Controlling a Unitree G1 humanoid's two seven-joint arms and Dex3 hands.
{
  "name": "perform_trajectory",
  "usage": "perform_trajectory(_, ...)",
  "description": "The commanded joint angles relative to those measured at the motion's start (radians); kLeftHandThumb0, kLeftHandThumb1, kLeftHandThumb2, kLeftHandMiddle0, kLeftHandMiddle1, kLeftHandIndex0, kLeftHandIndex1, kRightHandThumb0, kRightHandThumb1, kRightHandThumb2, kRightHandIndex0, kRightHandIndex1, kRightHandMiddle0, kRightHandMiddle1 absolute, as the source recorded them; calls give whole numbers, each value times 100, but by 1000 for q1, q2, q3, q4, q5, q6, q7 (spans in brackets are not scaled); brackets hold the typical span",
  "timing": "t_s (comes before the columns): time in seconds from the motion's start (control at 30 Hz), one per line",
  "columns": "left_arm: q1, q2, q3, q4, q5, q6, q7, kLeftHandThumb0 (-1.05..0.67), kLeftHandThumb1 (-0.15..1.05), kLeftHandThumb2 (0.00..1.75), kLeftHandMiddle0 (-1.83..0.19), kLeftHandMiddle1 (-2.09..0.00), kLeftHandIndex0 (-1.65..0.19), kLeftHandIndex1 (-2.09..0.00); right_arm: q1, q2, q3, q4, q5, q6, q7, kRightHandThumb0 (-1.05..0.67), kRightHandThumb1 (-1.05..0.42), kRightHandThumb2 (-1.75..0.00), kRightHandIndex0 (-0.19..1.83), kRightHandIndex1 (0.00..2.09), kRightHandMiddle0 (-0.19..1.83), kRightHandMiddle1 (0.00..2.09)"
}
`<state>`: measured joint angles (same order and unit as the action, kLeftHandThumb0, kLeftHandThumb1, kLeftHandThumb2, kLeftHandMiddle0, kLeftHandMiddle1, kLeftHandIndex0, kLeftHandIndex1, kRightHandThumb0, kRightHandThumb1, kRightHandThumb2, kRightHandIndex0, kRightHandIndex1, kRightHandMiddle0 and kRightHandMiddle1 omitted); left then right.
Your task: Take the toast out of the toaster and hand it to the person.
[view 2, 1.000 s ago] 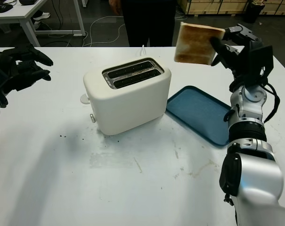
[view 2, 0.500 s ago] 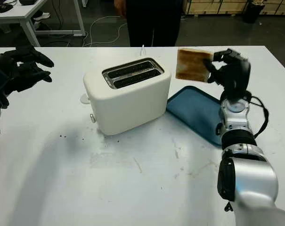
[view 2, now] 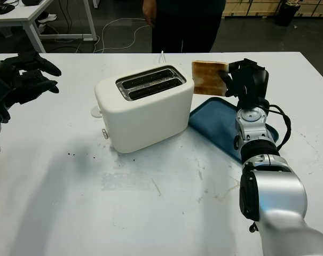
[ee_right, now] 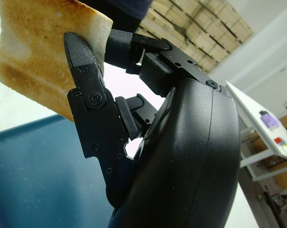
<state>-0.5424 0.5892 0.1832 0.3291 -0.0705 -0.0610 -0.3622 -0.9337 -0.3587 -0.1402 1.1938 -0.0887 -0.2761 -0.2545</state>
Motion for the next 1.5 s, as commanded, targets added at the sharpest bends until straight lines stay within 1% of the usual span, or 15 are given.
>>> perform_trajectory(0.0,-7,-5,0,0,1,-7,0,-105,86,0,-70,-127,-64,-116,-31,2,-16,7,20,-4,8,-44,-86,0,104,162,103,134)
perform_trajectory(0.07,-7,-5,-1,-2,2,-3,0,-105,85,0,-70,-127,-64,-115,-37,5,-29,5,32,-9,10,-43,-86,0,105,165,106,134)
perform_trajectory(0.2,-10,-6,-4,5,4,-18,-2,-105,86,0,-70,-126,-65,-113,-42,5,-44,2,49,-10,17,-40,-86,-1,105,164,108,131)
perform_trajectory(0.37,-9,-6,-4,1,2,-10,-2,-105,86,0,-70,-126,-65,-113,-40,-1,-45,0,49,-10,14,-40,-86,0,106,164,109,130)
perform_trajectory(0.43,-7,-5,-3,-1,2,-10,-3,-105,86,0,-70,-127,-65,-114,-40,-1,-49,-1,53,-6,13,-41,-86,0,105,158,108,129)
perform_trajectory(0.5,-7,-4,-3,-1,2,-10,-4,-105,86,0,-70,-127,-64,-114,-40,-1,-49,-1,50,-3,2,-41,-86,0,103,137,108,128)
perform_trajectory(0.53,-7,-4,-2,-1,2,-11,-4,-105,86,0,-69,-127,-64,-114,-39,-2,-46,-1,47,-4,-2,-41,-86,0,106,136,108,126)
perform_trajectory(0.7,-8,-3,-1,-6,2,-1,-1,-105,86,0,-68,-127,-63,-115,-35,-4,-43,-6,46,-14,-2,-40,-86,0,108,148,110,121)
perform_trajectory(0.73,-8,-4,-1,-8,1,3,1,-105,86,0,-68,-128,-63,-115,-34,-5,-43,-6,46,-13,-2,-40,-86,0,106,148,110,121)
perform_trajectory(0.77,-7,-4,-1,-9,2,5,2,-105,85,0,-69,-128,-63,-115,-34,-5,-41,-6,44,-12,-3,-40,-86,0,105,136,109,123)
perform_trajectory(0.9,-6,-4,-1,-6,3,-2,0,-105,86,0,-68,-129,-63,-116,-36,-8,-30,-5,29,4,-21,-43,-86,0,105,133,108,123)
perform_trajectory(1.1,-5,-4,-1,1,4,-21,-2,-105,87,0,-67,-129,-62,-116,-33,-6,-34,-1,37,-9,-14,-42,-86,0,106,139,109,125)
perform_trajectory(1.27,-5,-6,1,-1,2,-8,3,-105,86,0,-69,-129,-63,-117,-38,-1,-40,-3,47,1,-3,-41,-86,0,106,145,108,123)
perform_trajectory(1.37,-4,-7,0,-3,2,-9,4,-105,86,0,-69,-129,-63,-116,-36,-1,-36,-3,44,0,2,-41,-87,0,104,133,107,125)
perform_trajectory(1.47,-3,-6,-1,-2,6,-13,5,-105,86,0,-69,-128,-63,-116,-35,-2,-31,-2,38,-3,2,-41,-87,0,106,145,104,129)
